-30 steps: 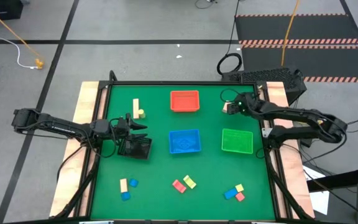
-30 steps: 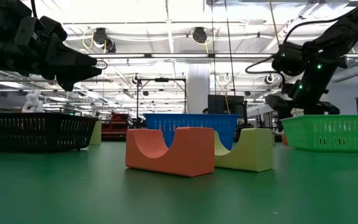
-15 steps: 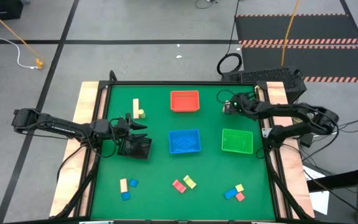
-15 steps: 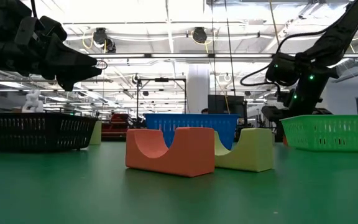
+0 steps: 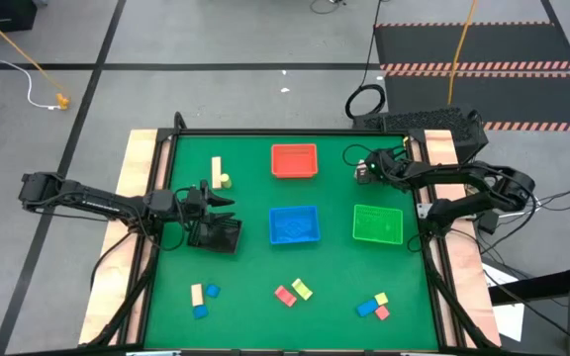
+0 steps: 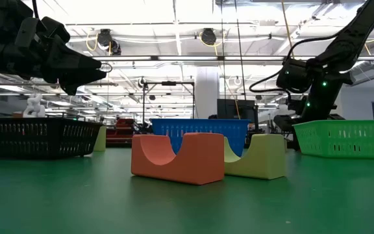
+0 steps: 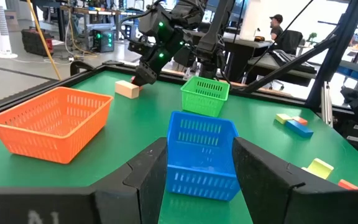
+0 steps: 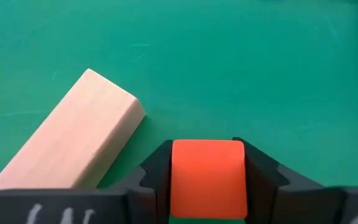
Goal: Sort & place blocks by color
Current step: Put the top right red block into the green bin
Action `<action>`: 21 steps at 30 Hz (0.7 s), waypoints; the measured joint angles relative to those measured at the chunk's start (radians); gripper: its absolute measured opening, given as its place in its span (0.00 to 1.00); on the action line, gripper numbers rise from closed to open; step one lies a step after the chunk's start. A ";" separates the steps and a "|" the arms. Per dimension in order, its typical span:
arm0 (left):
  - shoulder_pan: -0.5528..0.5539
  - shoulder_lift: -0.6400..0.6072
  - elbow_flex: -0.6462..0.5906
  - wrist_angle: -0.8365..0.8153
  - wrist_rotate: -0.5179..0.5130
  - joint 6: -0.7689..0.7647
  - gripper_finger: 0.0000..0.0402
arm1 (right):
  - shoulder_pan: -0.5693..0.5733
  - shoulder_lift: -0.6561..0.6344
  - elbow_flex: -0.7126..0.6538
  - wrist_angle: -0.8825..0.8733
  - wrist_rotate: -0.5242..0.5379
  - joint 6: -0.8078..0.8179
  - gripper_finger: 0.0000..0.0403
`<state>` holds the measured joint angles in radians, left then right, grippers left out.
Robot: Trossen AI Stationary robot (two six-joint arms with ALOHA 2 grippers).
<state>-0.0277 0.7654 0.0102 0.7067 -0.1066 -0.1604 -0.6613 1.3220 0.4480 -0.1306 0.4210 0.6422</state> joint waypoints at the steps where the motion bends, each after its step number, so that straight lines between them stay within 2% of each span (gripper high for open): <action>1: 0.000 0.000 0.000 0.000 0.000 0.000 0.45 | 0.000 -0.001 0.000 0.001 0.000 -0.011 0.29; 5: 0.000 0.000 0.000 0.000 0.000 0.000 0.45 | 0.000 -0.040 -0.002 -0.007 -0.007 -0.056 0.29; 11: 0.000 0.000 0.000 0.000 0.000 0.000 0.45 | 0.002 -0.182 -0.002 -0.017 -0.043 -0.145 0.29; 14: 0.000 0.000 0.000 0.000 0.000 0.000 0.45 | 0.009 -0.269 -0.002 -0.035 -0.138 -0.168 0.29; 21: 0.000 0.000 0.000 0.000 0.000 0.000 0.45 | 0.127 -0.451 -0.002 -0.101 -0.486 -0.110 0.29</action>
<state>-0.0275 0.7654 0.0101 0.7071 -0.1066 -0.1604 -0.5345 0.8710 0.4465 -0.2321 -0.0646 0.5322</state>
